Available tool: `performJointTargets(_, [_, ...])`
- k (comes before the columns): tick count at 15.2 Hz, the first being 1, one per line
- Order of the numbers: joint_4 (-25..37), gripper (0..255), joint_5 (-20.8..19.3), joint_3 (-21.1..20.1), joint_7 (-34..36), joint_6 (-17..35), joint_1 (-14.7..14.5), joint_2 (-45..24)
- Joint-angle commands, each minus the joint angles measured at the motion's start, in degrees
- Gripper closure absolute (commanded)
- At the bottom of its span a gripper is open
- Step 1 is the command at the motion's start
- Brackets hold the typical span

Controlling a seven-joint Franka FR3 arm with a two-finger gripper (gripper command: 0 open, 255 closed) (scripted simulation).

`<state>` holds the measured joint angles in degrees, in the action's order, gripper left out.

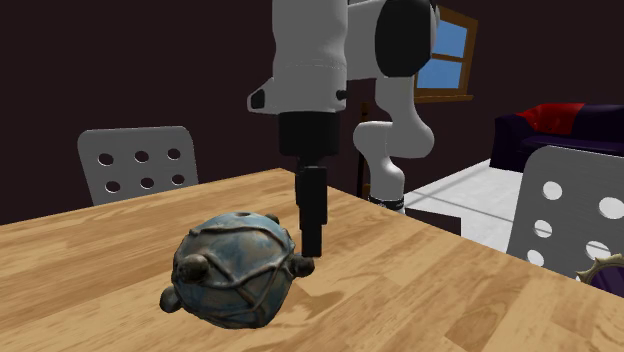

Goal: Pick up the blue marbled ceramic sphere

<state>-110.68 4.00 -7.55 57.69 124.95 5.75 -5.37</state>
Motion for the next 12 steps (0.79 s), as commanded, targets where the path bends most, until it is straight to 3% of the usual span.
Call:
performJointTargets(1, [-0.7, 0, 0.0, 0.0, 0.2, 1.3, 0.0, -0.5])
performJointTargets(7, [-2.7, 0, -0.1, 0.0, 0.1, 4.6, -0.1, -1.8])
performJointTargets(8, [-2.6, 255, -0.1, 0.0, 0.2, 4.5, -0.1, -1.8])
performJointTargets(12, [-2.7, 255, -0.1, 0.0, 0.2, 4.6, -0.1, -1.8])
